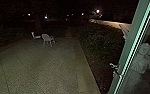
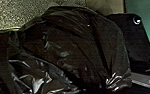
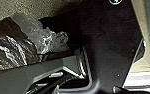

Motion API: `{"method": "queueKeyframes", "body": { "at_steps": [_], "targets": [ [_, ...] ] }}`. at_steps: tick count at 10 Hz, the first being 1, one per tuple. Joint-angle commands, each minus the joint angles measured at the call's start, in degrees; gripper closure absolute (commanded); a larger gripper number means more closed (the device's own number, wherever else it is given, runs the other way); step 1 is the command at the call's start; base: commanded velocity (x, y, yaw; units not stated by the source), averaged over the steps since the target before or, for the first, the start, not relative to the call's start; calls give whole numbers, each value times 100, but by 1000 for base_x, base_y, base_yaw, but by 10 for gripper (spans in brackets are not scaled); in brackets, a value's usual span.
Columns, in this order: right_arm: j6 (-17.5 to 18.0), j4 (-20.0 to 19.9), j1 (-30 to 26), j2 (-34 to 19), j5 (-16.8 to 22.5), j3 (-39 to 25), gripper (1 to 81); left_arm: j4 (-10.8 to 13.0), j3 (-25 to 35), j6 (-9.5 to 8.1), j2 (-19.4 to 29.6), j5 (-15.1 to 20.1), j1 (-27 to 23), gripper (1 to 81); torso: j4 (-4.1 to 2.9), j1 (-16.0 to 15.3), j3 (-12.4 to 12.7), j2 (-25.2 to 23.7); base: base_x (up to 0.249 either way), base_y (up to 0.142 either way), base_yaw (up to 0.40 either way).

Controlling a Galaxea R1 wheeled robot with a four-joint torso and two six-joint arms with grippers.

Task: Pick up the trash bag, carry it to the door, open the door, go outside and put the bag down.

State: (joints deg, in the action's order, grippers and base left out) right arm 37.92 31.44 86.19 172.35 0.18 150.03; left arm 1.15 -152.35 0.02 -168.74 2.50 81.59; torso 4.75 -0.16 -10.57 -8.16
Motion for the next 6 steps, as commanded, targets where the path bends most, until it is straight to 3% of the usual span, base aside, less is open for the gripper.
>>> {"method": "queueKeyframes", "body": {
  "at_steps": [1, 6],
  "targets": [
    [-4, 46, -167, 12, 281, -45, 10, 26, 3, 24, 33, 330, -209, 811, 0, 0, 2, 0, 87, 0, 0],
    [-4, 46, -167, 12, 281, -45, 10, 26, 3, 24, 33, 321, -209, 811, -2, 15, 2, -5, 88, 0, 0]
  ]
}}
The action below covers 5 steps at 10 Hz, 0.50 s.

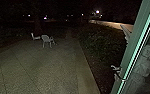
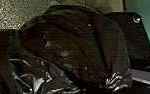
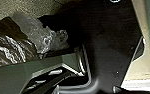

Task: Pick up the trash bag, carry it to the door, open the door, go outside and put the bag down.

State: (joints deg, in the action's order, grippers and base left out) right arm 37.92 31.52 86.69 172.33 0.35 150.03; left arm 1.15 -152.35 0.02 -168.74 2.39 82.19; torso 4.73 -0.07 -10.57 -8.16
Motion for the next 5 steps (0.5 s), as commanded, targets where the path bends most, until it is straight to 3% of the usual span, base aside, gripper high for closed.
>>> {"method": "queueKeyframes", "body": {
  "at_steps": [1, 5],
  "targets": [
    [-4, 38, -217, 15, 263, -45, 10, 26, 3, 24, 33, 332, -269, 811, 2, 0, 0, 0, 88, 0, 0],
    [-4, 38, -217, 15, 255, -45, 10, 8, -23, 24, 33, 332, -269, 811, 0, 7, 2, -5, 87, 0, 0]
  ]
}}
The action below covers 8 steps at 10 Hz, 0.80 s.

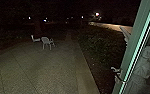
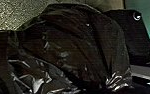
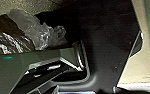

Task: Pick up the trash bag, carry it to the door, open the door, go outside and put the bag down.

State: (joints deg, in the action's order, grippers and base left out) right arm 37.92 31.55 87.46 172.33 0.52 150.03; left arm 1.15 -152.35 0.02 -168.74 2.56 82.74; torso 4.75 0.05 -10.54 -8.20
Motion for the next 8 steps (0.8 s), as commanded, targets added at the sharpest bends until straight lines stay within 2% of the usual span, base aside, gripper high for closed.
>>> {"method": "queueKeyframes", "body": {
  "at_steps": [1, 6, 8],
  "targets": [
    [-4, 36, -294, 15, 238, -45, 10, 8, -23, 24, 33, 315, -324, 811, -2, -5, 0, 0, 88, 0, 0],
    [-4, 36, -294, 15, 238, -45, 10, 8, -23, 24, 33, 315, -324, 811, 0, -5, 2, -2, 86, 0, 0],
    [-4, 36, -294, 24, 229, -45, 10, 0, -23, 24, 33, 324, -324, 811, 0, -5, 0, -2, 0, 0, 0]
  ]
}}
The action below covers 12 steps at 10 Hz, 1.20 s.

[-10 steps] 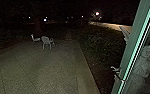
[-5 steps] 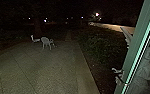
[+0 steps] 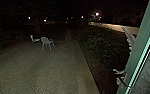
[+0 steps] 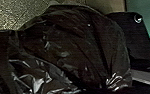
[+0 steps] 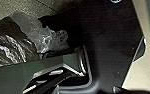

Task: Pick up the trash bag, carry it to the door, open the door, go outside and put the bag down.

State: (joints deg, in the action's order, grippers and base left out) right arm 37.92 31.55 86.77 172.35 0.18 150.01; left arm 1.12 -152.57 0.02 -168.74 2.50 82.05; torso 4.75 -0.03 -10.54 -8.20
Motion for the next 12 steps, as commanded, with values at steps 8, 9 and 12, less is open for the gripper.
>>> {"method": "queueKeyframes", "body": {
  "at_steps": [8, 9, 12],
  "targets": [
    [-4, 36, -234, 48, 263, -60, 10, -753, 86, -55, 393, 330, -457, 811, -878, 3, 2, -2, 0, 0, 0],
    [-4, 36, -234, 48, 263, -69, 10, -876, 95, -55, 411, 330, -493, 811, -1077, 3, 2, -2, 0, 0, 0],
    [-4, 36, -252, 48, 263, -78, 10, -1245, 60, -55, 516, 339, -887, 811, -1097, 3, 2, -2, 0, 0, 0]
  ]
}}
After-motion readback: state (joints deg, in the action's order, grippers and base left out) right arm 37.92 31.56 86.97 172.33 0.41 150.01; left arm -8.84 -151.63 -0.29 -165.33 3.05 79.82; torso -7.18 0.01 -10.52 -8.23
